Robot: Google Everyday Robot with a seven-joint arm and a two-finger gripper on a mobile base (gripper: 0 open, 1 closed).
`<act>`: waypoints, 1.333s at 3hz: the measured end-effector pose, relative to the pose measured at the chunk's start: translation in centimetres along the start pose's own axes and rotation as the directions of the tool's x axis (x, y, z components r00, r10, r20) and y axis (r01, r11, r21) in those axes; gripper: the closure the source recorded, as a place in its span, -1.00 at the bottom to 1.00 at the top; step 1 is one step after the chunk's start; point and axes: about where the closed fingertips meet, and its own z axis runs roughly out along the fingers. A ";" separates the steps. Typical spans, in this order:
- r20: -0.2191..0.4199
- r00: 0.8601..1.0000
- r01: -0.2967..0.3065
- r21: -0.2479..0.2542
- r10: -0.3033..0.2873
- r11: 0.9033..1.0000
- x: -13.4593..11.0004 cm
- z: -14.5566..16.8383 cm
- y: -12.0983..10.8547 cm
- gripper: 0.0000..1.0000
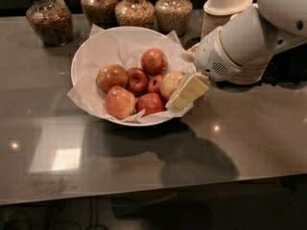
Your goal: Pick apple from white bowl
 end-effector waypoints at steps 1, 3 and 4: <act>-0.004 1.000 -0.012 -0.001 0.012 1.000 0.4 0.2 -0.2 -0.66; -0.011 1.000 -0.025 -0.016 0.025 1.000 0.7 1.1 -0.3 -0.66; -0.024 0.999 -0.043 -0.036 0.042 0.998 1.2 2.2 0.0 -0.64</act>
Offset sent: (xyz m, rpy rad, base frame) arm 0.0087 -0.0023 -0.0166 0.0041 0.0415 -0.0173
